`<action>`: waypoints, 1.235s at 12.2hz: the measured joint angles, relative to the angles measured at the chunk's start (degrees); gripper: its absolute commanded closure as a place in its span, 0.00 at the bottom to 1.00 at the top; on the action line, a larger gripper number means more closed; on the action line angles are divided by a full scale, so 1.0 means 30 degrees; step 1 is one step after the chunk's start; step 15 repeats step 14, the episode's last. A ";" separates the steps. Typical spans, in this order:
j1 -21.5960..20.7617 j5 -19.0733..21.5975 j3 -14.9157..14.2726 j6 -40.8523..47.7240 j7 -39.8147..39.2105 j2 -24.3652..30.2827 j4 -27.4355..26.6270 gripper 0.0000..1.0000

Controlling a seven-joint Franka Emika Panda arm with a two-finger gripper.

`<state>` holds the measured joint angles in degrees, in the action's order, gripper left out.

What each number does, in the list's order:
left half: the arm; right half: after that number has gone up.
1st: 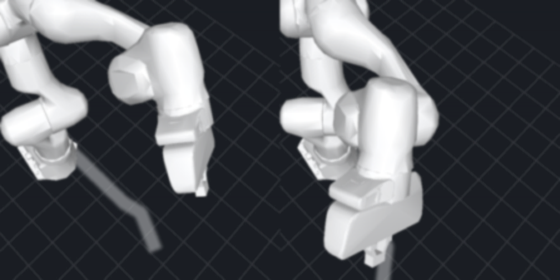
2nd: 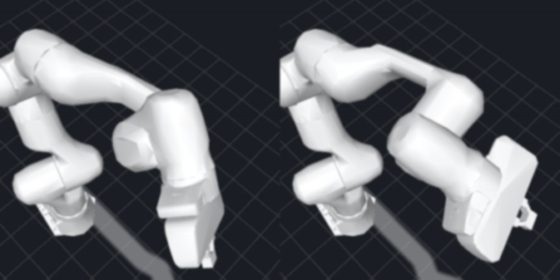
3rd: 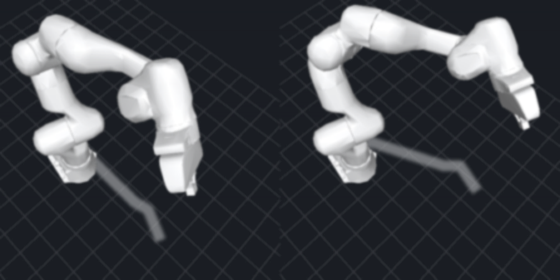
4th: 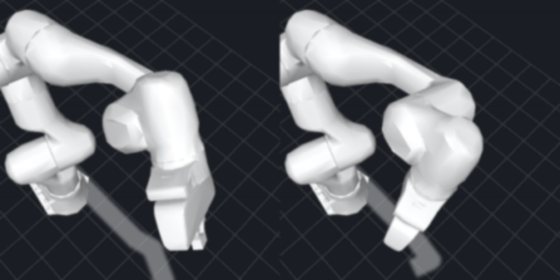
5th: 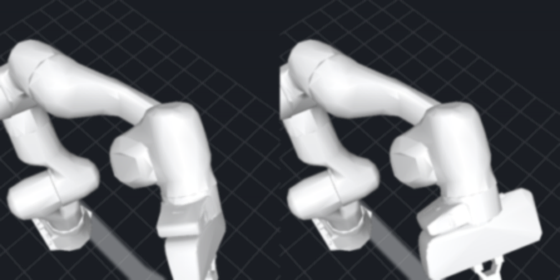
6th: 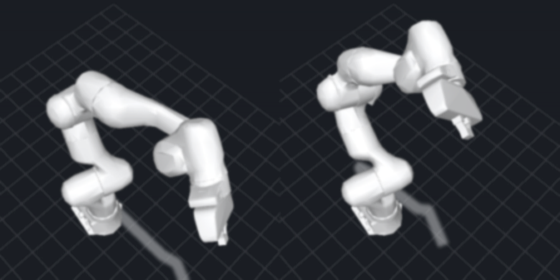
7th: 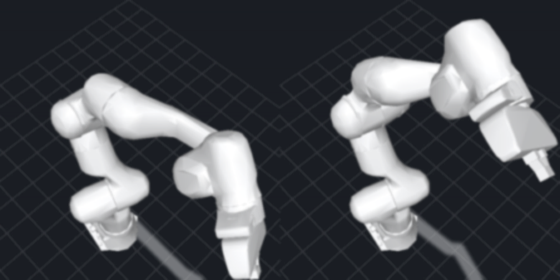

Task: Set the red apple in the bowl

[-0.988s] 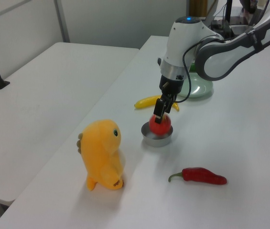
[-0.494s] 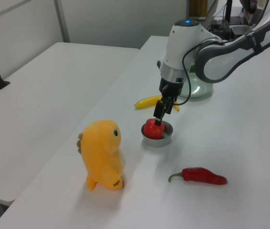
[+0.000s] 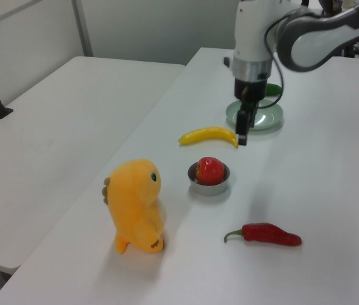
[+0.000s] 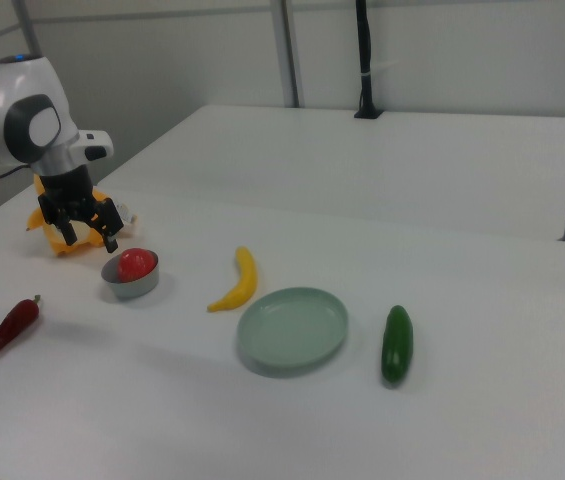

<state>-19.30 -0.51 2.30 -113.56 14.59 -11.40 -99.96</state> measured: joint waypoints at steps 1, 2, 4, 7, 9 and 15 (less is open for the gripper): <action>0.0266 -0.0034 -0.0103 0.0701 -0.0851 0.0838 -0.0307 0.00; 0.0645 -0.0039 -0.0276 0.1167 -0.1685 0.1706 -0.0633 0.00; 0.1368 -0.0037 -0.0807 0.1443 -0.2536 0.3290 -0.1167 0.00; 0.2238 -0.0036 -0.1081 0.1852 -0.2557 0.4249 -0.1444 0.00; 0.3048 -0.0006 -0.1254 0.1851 -0.2557 0.4310 -0.1350 0.00; 0.3653 0.0175 -0.1350 0.1850 -0.2458 0.4313 -0.0782 0.00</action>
